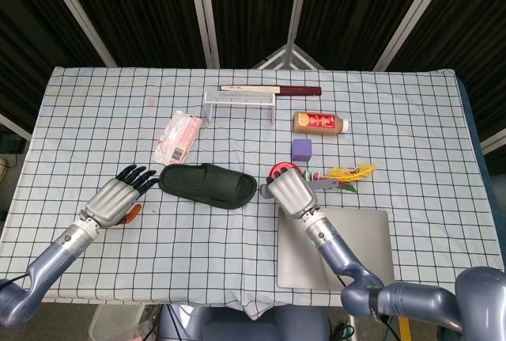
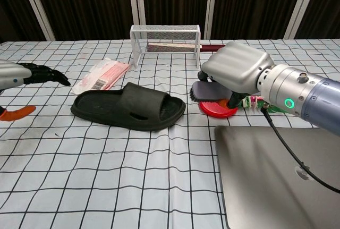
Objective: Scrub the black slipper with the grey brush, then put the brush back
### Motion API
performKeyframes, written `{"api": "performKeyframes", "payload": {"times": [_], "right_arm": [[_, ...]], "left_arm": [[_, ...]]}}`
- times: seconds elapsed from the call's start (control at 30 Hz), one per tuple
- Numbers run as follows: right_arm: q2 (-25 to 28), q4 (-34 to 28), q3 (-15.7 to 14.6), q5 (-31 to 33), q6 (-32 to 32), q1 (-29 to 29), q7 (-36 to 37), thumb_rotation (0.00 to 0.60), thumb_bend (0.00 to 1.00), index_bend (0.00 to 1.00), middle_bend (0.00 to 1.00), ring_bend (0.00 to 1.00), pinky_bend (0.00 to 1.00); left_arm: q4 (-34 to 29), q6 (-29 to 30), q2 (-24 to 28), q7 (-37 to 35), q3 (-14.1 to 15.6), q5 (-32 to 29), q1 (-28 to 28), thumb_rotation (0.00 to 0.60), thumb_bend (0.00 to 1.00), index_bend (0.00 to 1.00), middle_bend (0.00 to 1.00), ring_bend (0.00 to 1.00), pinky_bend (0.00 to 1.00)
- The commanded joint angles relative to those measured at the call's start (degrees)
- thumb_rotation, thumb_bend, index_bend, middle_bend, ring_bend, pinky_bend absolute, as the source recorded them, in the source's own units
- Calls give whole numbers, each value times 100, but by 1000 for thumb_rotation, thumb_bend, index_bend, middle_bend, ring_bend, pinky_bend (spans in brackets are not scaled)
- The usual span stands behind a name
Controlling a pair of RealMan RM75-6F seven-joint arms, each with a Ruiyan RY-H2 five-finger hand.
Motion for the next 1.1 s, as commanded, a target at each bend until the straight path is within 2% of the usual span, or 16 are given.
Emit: {"api": "performKeyframes", "payload": {"times": [0.03,0.43,0.53,0.67,0.8,1.0,1.1], "right_arm": [[11,100,8,-10,44,43,-102,600,562,905,830,666,728],[-86,70,268,90,252,223,-136,600,609,905,830,666,728],[-154,23,252,124,267,258,-193,600,618,905,830,666,728],[-348,49,225,159,317,301,-228,600,715,905,830,666,728],[-533,229,188,161,405,362,-446,600,770,905,830,666,728],[-614,277,267,380,318,431,-422,600,800,905,830,666,728],[-596,287,214,478,235,407,-305,600,810,905,830,666,728]], "left_arm": [[240,-256,-198,-45,59,-42,-224,600,707,99,50,0,0],[1198,-751,-771,-571,232,-117,-603,600,709,113,69,0,0],[1363,-733,-828,-615,325,-49,-622,600,709,117,71,0,0],[1483,-665,-847,-738,465,90,-636,600,702,156,104,3,0],[1644,-689,-883,-1014,594,201,-685,600,698,162,105,4,0],[1912,-543,-910,-1444,822,499,-764,600,698,148,94,3,0],[2067,-421,-932,-1589,916,622,-789,597,697,143,82,0,0]]}}
